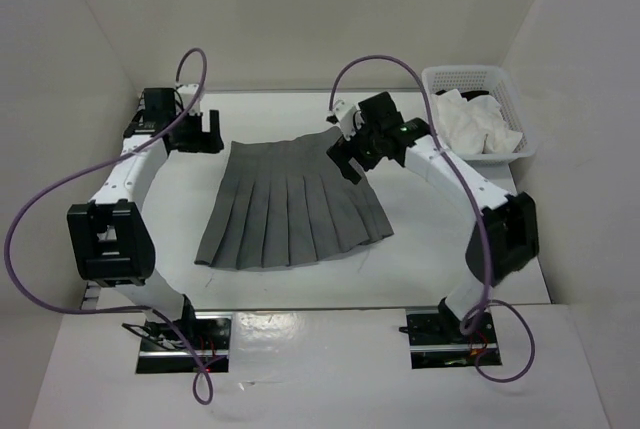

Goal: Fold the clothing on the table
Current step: Flatten the skirt out, then fold the skirt

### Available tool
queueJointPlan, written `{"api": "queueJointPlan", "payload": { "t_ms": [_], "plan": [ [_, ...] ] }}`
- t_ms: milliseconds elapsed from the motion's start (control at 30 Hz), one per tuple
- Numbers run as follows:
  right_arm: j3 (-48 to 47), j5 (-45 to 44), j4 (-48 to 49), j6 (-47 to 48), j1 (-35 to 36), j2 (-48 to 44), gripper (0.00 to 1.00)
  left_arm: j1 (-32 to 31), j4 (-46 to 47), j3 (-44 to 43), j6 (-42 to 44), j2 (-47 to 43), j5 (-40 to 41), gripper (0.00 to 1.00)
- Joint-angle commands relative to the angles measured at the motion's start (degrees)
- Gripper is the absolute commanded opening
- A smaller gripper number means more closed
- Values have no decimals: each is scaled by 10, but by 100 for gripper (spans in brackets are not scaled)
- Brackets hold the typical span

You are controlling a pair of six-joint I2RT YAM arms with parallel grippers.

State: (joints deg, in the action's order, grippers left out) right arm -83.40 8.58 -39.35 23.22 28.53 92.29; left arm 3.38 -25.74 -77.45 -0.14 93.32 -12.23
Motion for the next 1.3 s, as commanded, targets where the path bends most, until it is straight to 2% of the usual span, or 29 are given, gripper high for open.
{"api": "queueJointPlan", "payload": {
  "t_ms": [0, 200, 400, 533, 700, 900, 1100, 1133, 1200, 1267],
  "plan": [
    [4, -10, 51, -24, -20, 64, 99, 19, 18, 16, -7, 42, -53, 100],
    [-18, 28, 99, -10, -51, 134, 96, 33, 12, -18, 14, 110, -71, 100],
    [-138, 89, 73, -16, -92, 225, 92, 49, 33, -61, 19, 172, -146, 98],
    [-159, 94, 61, -16, -97, 245, 91, 59, 33, -114, 24, 229, -176, 96],
    [-177, 117, 56, -10, -109, 271, 91, 59, 21, -183, 24, 300, -200, 87],
    [-201, 148, 34, -5, -128, 292, 89, 59, 2, -257, 24, 353, -225, 87],
    [-201, 161, 34, -5, -134, 292, 89, 54, -9, -269, 19, 377, -235, 85],
    [-201, 161, 34, -11, -134, 292, 88, 48, -14, -276, 26, 385, -241, 82],
    [-207, 161, 34, -11, -134, 297, 88, 48, -21, -281, 26, 392, -241, 70],
    [-207, 161, 34, -11, -134, 297, 88, 42, -28, -281, 31, 397, -241, 69]
  ]
}}
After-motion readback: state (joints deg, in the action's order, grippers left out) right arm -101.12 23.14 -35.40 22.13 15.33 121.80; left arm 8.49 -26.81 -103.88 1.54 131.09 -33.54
